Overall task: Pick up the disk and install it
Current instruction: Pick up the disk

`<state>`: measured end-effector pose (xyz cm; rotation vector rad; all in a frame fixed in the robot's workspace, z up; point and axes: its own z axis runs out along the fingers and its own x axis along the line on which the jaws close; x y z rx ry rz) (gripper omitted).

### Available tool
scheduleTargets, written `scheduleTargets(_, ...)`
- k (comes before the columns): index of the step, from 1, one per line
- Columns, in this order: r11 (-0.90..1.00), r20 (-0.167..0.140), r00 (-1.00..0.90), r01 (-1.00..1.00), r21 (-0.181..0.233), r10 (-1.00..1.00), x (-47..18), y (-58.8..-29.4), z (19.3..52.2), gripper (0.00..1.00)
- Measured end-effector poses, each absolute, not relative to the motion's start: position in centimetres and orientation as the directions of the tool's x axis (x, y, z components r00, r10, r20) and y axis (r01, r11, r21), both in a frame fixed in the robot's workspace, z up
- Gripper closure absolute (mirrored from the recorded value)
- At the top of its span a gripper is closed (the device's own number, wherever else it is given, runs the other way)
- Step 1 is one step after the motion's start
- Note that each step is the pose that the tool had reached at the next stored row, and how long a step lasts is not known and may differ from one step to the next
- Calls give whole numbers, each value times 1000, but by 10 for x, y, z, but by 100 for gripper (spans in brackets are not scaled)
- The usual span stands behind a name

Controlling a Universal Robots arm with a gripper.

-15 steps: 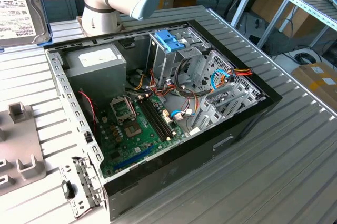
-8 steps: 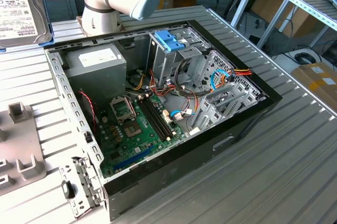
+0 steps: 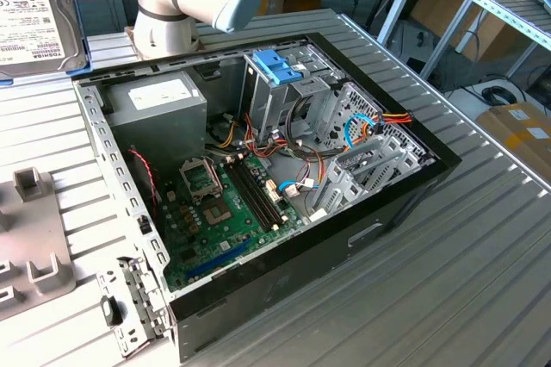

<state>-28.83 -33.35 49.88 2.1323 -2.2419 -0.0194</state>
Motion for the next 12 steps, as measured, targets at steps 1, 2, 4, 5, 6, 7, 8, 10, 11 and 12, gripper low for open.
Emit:
scheduleTargets(1,51,26,-50,-998,42,-998,-288,-333,499,63)
scheduleTargets(2,51,26,-50,-998,42,-998,-288,-333,499,63)
scheduleTargets(4,51,26,-50,-998,42,-998,-287,-333,499,63)
scheduleTargets(5,51,26,-50,-998,42,-998,-287,-333,499,63)
scheduleTargets(6,51,26,-50,-998,42,-998,-286,-333,499,63)
scheduleTargets(7,51,26,-50,-998,42,-998,-286,-333,499,63)
scheduleTargets(8,51,27,-50,-998,42,-998,-286,-333,499,63)
scheduleTargets(10,51,27,-50,-998,42,-998,-286,-333,499,63)
scheduleTargets(11,51,27,-50,-998,42,-998,-285,-333,499,63)
scheduleTargets(12,51,27,-49,-998,42,-998,-285,-333,499,63)
